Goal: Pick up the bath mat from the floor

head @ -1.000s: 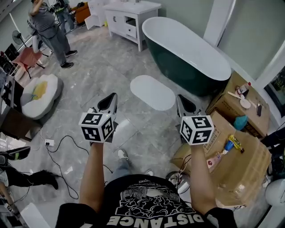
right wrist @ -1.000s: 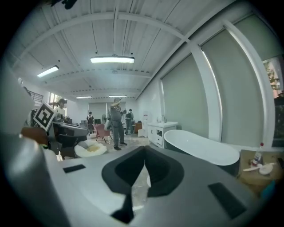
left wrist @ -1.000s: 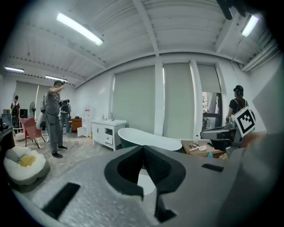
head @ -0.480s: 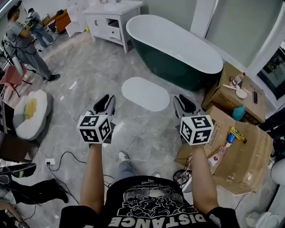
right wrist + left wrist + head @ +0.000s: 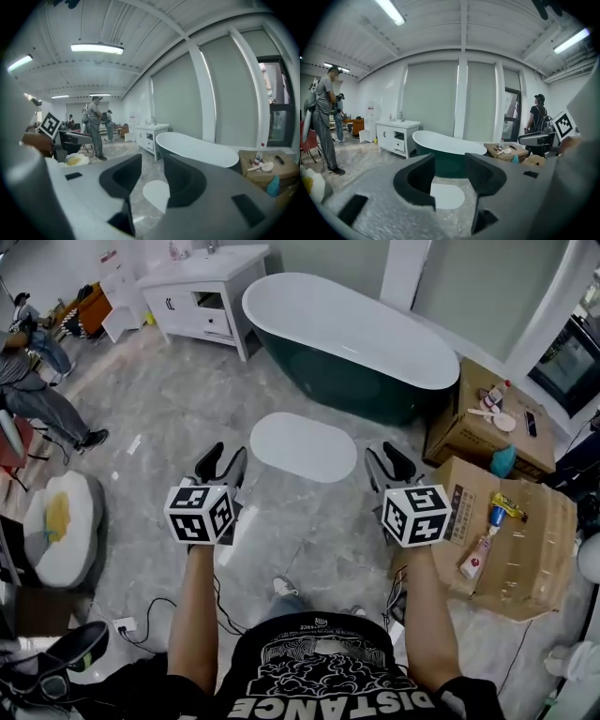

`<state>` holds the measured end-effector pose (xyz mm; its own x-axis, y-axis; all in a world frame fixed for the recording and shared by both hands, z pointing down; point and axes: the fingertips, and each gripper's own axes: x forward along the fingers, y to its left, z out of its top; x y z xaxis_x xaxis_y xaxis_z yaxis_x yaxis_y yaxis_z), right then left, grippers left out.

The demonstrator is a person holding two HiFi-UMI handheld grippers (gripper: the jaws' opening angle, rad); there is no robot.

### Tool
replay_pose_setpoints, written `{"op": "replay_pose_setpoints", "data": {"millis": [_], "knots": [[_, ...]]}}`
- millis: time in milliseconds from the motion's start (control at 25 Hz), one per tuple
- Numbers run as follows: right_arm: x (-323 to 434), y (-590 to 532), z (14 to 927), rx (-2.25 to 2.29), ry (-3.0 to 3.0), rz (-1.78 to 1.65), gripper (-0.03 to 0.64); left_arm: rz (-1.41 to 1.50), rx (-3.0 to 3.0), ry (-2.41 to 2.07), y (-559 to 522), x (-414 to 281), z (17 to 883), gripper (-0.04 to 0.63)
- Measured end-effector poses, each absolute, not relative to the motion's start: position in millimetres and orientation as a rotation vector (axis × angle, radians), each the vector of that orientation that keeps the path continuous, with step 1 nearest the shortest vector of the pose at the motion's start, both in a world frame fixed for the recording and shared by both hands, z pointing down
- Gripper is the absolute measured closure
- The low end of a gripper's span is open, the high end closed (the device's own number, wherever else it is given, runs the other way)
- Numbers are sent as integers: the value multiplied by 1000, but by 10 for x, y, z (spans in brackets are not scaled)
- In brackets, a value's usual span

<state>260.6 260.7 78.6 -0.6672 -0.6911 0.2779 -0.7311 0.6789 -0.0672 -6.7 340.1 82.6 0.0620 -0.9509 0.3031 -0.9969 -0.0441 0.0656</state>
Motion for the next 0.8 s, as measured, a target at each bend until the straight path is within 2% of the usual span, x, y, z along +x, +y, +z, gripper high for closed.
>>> {"op": "replay_pose_setpoints", "data": {"millis": [320,800], "knots": [[2066,2549,782,1244,-2620,290,417,265,2152,-1907,3159,-674,788,350],[1739,2297,747,1312,-2600,261,407,269,2225,-1840,2781,-1016,823,334]]}}
